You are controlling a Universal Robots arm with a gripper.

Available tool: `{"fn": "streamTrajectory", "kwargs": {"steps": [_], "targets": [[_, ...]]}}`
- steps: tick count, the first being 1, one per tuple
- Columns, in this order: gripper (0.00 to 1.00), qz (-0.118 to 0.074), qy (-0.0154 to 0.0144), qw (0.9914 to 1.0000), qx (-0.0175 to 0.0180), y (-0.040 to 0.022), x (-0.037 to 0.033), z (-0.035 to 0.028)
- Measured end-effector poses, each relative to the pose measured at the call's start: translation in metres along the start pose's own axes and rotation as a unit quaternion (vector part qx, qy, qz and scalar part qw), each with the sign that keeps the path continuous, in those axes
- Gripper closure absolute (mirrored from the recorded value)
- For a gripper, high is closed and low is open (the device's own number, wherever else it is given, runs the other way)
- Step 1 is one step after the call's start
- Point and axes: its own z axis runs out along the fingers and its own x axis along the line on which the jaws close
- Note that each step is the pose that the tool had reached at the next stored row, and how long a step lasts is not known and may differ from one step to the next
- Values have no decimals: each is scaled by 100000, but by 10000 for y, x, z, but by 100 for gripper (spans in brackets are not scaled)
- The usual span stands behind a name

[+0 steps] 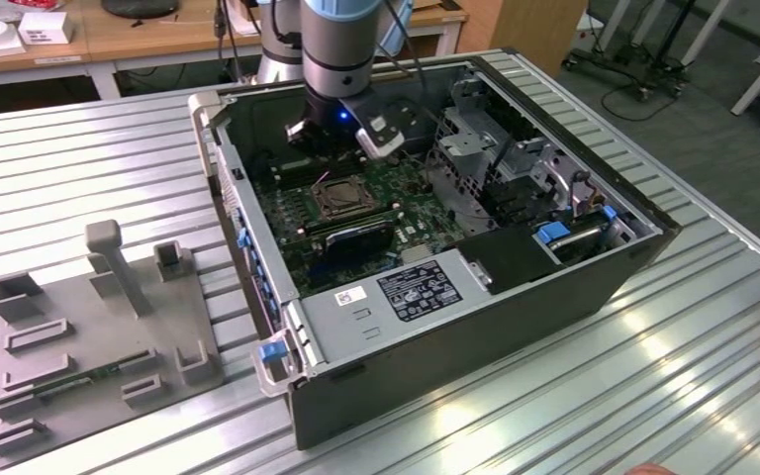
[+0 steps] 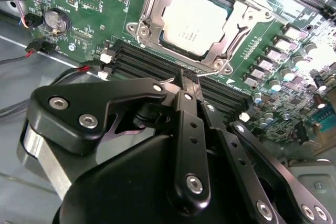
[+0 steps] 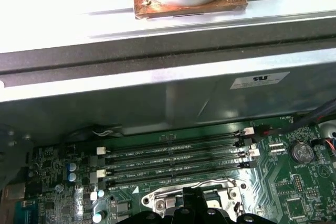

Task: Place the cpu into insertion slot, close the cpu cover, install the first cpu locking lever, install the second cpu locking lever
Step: 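Install the first cpu locking lever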

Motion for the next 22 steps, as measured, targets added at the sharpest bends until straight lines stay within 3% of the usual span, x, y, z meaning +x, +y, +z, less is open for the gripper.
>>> {"fn": "streamTrajectory", "kwargs": {"steps": [9,15,22], "targets": [[89,518,-130,99998,-309,42,16,24],[89,2387,-690,99969,-305,43,21,37],[89,2881,-838,99955,-262,70,44,50]]}}
